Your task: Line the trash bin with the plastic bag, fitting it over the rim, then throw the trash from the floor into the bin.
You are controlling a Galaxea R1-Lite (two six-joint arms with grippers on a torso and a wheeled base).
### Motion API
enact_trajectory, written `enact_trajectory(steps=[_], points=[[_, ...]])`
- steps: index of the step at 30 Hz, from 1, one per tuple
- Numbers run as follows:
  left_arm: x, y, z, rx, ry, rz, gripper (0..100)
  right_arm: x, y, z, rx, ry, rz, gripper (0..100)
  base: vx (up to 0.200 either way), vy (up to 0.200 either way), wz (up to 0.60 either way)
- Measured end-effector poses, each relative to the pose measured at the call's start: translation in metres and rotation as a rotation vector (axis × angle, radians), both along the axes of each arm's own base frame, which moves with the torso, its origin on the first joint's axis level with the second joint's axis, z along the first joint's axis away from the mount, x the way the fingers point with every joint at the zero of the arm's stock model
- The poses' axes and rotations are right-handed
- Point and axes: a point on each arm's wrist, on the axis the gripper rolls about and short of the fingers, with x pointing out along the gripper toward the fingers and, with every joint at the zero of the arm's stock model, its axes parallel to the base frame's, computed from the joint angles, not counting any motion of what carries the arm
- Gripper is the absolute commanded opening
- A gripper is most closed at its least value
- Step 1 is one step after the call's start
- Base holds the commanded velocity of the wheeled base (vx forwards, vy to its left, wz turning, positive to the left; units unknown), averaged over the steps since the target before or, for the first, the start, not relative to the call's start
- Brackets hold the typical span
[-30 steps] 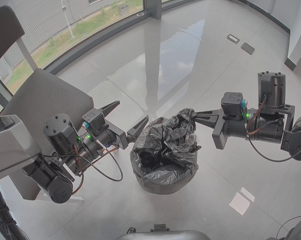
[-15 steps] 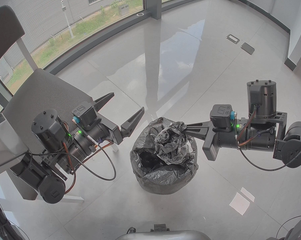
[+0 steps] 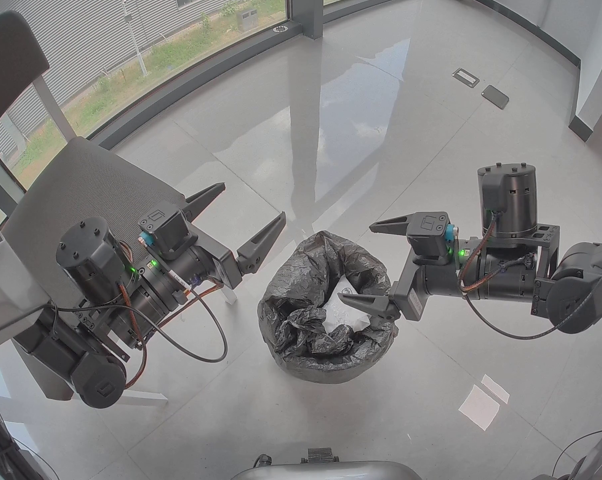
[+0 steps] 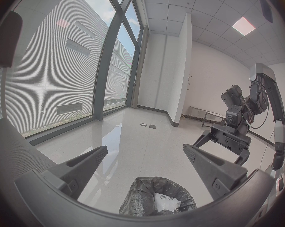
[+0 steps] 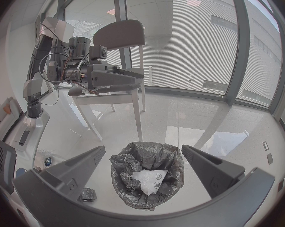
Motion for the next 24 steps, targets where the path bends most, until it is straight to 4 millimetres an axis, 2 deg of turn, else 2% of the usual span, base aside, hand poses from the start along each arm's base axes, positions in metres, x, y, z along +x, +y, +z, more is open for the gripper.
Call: enact_trajectory(steps=[17,21,24], points=[[-0.007,0.000,-0.007,0.004,0.043,-0.014,100,-0.004,-0.013,-0.001,-0.009,0.006,-0.029,100,0.000,0.000,0.00],[-0.013,-0.002,-0.012,0.019,0.059,-0.032,100,-0.008,-0.027,0.010,0.002,-0.025,-0.091,100,0.000,0.000,0.00],[-0.025,-0.008,-0.024,0.074,0.085,-0.062,100,-0.011,-0.044,0.021,0.026,-0.043,-0.175,100,0.000,0.000,0.00]])
